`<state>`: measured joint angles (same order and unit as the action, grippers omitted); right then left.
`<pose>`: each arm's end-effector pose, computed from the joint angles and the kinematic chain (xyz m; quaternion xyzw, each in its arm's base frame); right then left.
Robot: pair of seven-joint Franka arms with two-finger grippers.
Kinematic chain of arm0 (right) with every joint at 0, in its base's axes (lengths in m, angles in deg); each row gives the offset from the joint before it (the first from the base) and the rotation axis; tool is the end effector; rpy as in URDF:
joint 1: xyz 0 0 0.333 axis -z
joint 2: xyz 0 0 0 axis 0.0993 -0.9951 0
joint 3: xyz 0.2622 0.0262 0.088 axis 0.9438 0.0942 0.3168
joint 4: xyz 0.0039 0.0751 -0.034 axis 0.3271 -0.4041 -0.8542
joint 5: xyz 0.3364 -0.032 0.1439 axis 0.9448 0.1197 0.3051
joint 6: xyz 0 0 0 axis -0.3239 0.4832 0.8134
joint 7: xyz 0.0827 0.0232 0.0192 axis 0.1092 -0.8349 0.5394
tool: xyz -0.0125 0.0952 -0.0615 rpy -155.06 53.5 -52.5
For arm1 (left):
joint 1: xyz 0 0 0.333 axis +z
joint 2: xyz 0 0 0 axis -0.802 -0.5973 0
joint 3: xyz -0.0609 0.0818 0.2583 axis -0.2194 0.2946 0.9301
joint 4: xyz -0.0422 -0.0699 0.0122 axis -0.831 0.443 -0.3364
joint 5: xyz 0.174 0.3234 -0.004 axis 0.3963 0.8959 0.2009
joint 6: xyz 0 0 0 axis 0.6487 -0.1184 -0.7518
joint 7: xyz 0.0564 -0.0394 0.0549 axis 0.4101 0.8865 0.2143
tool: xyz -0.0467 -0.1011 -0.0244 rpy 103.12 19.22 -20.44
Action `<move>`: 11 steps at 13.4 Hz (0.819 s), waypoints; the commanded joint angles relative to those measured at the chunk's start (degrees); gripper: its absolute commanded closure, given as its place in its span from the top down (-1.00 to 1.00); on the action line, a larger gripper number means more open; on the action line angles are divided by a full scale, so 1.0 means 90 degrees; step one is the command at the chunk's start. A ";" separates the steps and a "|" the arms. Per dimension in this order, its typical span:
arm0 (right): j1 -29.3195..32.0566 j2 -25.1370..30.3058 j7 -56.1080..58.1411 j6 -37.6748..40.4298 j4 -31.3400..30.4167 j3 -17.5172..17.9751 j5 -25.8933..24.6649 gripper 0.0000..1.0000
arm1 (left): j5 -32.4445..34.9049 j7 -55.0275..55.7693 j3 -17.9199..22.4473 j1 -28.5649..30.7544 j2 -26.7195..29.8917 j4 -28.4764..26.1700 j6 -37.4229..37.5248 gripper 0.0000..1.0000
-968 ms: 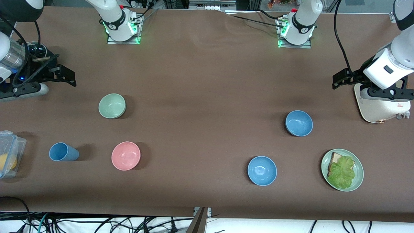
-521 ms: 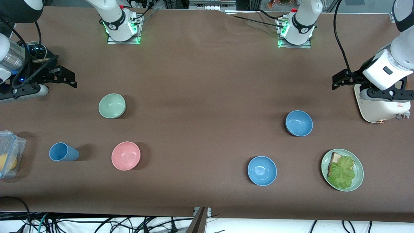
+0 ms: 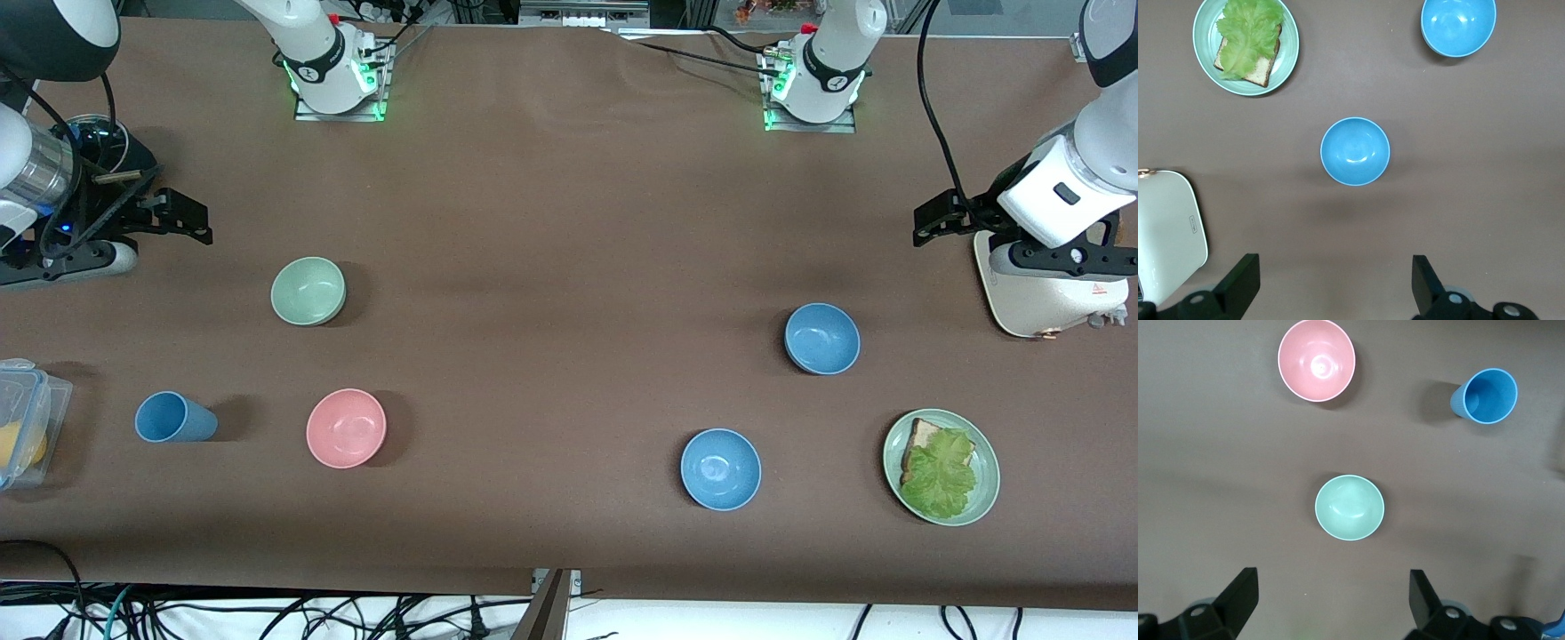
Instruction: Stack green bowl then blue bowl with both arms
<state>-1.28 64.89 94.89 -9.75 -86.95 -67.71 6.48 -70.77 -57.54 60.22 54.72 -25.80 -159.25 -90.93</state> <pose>0.5542 0.0383 0.5279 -0.9946 -0.0930 0.0442 0.0099 0.5421 -0.0439 0.5346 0.9987 -0.0247 -0.0450 0.0062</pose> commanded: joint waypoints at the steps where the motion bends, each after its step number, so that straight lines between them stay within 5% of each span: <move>1: 0.0024 0.0024 0.0007 0.0127 0.0065 -0.0006 0.0062 1.00 | -0.0104 0.0000 -0.0017 0.0030 -0.0104 0.0231 0.0162 1.00; 6: 0.0053 -0.0268 -0.0032 0.0049 -0.0110 -0.0006 0.0072 1.00 | -0.0104 -0.0009 -0.0017 0.0040 -0.0104 0.0231 0.0162 1.00; 11: 0.0082 -0.0132 -0.0042 -0.1101 -0.1348 -0.0123 0.0072 1.00 | -0.0104 -0.0009 -0.0017 0.0040 -0.0104 0.0231 0.0162 1.00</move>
<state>-1.07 61.54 94.77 -15.62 -93.62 -68.44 6.48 -70.77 -57.54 60.22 54.76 -25.83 -159.22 -90.93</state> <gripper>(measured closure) 0.000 0.000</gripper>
